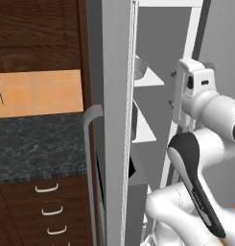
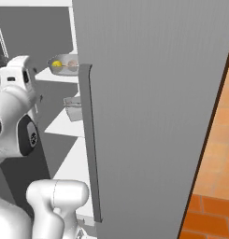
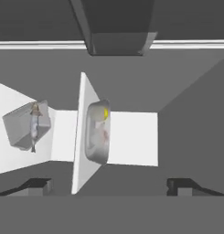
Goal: Take the meat container that has the fish and place it on the second highest rack of the freezer. Then take the vegetable container that has the lemon and garlic and place it on the highest rack of the freezer.
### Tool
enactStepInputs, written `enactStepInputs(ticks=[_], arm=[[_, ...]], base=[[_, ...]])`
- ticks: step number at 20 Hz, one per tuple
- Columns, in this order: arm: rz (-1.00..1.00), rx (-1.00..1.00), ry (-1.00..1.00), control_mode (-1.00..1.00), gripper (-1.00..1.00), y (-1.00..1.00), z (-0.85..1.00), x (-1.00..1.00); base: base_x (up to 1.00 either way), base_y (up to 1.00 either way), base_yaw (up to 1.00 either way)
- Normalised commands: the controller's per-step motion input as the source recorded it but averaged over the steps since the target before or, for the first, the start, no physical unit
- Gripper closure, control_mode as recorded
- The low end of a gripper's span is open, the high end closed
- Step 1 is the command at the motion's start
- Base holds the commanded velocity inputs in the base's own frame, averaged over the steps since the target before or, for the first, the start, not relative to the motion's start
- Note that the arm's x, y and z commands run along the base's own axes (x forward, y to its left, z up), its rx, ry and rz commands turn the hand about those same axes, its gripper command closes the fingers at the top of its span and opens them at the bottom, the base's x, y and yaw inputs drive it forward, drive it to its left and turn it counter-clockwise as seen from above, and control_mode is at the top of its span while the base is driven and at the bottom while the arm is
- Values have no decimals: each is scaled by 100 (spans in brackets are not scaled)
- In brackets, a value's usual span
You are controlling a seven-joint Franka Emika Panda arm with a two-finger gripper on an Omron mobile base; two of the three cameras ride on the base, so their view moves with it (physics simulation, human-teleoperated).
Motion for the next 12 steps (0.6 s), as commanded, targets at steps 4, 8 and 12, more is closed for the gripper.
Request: enactStepInputs(ticks=[4, 8, 12], arm=[[-2, -1, 10, -100, -100, -21, -55, -100], [0, -11, 56, -100, -100, -15, -100, -100], [0, -17, 78, -100, -100, -4, -100, -100]], base=[[0, 0, 0], [0, 0, 0], [0, 0, 0]])
